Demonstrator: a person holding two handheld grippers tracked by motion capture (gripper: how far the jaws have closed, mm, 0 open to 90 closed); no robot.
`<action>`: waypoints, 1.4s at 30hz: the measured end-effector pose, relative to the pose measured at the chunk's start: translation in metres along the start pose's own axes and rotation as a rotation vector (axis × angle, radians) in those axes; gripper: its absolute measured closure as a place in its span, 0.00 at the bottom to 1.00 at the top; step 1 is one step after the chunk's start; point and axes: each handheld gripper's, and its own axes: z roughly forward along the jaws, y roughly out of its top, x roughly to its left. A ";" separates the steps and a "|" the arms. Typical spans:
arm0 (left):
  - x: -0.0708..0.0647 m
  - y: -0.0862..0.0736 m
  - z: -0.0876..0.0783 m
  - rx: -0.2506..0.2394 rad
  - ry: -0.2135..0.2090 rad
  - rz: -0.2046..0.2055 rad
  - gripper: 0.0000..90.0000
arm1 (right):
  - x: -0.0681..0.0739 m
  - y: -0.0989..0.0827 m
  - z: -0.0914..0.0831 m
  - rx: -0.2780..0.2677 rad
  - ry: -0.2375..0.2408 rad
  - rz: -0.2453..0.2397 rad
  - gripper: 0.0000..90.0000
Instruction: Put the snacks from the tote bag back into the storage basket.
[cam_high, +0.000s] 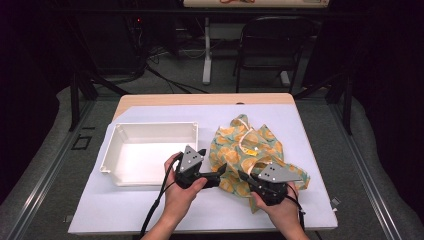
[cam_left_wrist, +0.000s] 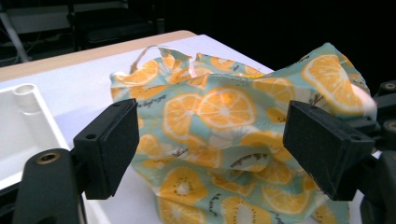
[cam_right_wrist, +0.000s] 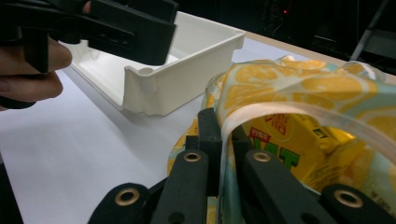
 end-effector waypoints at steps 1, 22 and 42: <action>-0.002 0.000 0.001 0.002 -0.005 0.001 0.22 | 0.001 -0.001 0.001 0.004 0.004 -0.002 1.00; -0.028 -0.001 0.023 0.058 -0.149 0.015 0.29 | 0.009 -0.013 0.014 0.062 0.049 -0.014 0.99; -0.011 0.000 0.025 0.125 -0.185 -0.024 1.00 | 0.012 -0.005 -0.009 0.012 0.089 -0.047 0.63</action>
